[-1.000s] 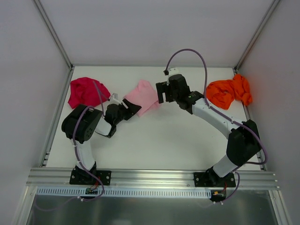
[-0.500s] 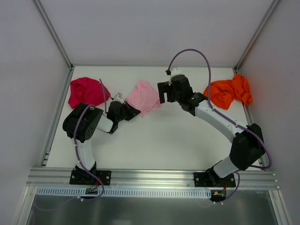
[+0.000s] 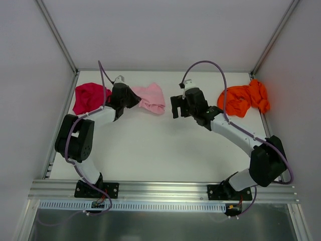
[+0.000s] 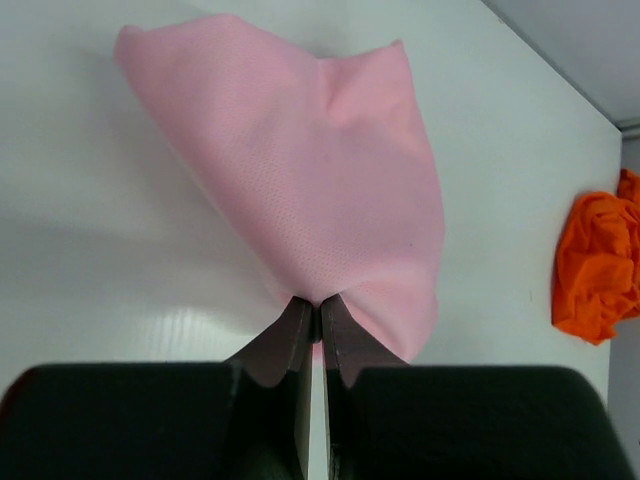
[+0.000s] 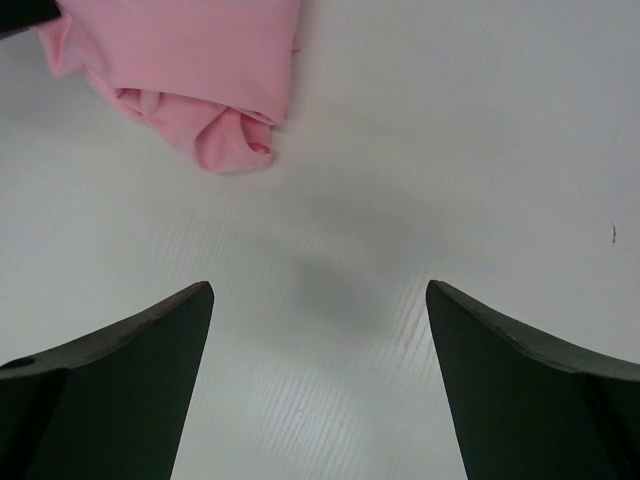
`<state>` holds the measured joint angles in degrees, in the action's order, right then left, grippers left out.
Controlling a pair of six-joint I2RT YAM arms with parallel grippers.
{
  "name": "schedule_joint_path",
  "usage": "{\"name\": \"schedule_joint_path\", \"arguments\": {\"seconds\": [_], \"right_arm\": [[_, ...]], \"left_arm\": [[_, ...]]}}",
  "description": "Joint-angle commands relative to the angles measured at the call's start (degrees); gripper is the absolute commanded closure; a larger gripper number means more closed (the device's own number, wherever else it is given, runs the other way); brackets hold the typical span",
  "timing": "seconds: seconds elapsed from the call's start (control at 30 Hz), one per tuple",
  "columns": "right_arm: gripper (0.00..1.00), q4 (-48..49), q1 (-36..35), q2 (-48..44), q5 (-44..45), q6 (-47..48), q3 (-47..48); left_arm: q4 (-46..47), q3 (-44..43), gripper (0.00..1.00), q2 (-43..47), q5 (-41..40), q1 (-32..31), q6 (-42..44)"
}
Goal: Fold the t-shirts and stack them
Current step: Put the neatly folded tshirt into the corner of the board with the left arm
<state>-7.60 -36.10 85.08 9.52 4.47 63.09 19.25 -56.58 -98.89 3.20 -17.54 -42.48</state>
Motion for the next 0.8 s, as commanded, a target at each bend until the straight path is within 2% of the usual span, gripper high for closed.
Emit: {"name": "schedule_joint_path", "arguments": {"seconds": [0.0,0.17,0.37,0.77], "right_arm": [[0.06,3.55,-0.03,-4.48,-0.82,-0.87,-0.25],[0.06,2.94,0.06,-6.94,0.15,-0.43,-1.30],[0.06,3.64,-0.03,-10.19,0.15,-0.86,-3.67],[0.06,15.06,-0.38,-10.63,-5.04,-4.29,-15.97]], "left_arm": [[-10.63,-3.80,1.00,1.33,-4.94,1.37,3.63],[-12.21,-4.77,1.00,0.98,-4.61,4.17,4.77],[-17.66,-10.91,1.00,-0.78,-4.61,7.78,6.44],[-26.80,-16.63,1.00,2.39,-10.05,12.09,10.04]]}}
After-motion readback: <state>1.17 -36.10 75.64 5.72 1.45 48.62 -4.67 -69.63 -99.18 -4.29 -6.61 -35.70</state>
